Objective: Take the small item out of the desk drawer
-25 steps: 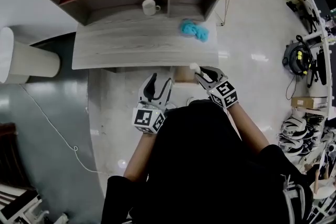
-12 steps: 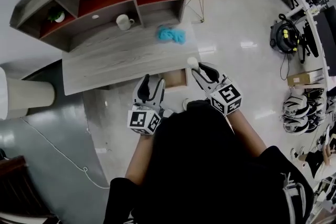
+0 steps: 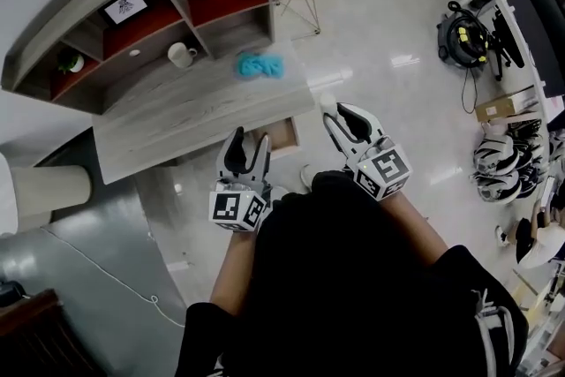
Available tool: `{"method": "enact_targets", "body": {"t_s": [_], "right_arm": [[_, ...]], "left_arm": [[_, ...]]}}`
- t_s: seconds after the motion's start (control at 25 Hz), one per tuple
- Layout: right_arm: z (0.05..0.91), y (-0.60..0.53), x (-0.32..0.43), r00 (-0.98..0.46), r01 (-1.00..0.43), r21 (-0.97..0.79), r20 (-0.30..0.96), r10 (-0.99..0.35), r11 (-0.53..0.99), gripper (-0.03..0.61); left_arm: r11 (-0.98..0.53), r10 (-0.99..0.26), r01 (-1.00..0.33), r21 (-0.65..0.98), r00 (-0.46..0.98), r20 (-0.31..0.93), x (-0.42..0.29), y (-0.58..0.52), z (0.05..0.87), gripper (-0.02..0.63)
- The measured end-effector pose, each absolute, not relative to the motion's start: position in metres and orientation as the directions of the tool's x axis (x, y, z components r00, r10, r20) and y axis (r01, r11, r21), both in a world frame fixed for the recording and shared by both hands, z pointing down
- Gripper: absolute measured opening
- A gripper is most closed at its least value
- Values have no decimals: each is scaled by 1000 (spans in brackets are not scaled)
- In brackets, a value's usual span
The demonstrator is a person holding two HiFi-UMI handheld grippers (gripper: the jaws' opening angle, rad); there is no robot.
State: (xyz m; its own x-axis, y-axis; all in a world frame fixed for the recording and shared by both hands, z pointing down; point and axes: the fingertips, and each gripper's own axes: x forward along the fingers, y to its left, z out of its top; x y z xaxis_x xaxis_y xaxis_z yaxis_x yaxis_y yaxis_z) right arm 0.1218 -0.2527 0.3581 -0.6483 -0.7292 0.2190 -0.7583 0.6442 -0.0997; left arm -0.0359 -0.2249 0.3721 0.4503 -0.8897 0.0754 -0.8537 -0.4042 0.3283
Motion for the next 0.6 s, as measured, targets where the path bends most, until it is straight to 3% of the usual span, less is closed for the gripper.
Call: {"method": "enact_targets", "body": {"t_s": [0.6], "right_arm": [[355, -252, 151, -663, -743, -67, 218, -716, 666, 112]], "left_arm": [[-357, -917, -878, 320, 395, 60, -17, -211, 362, 210]]}}
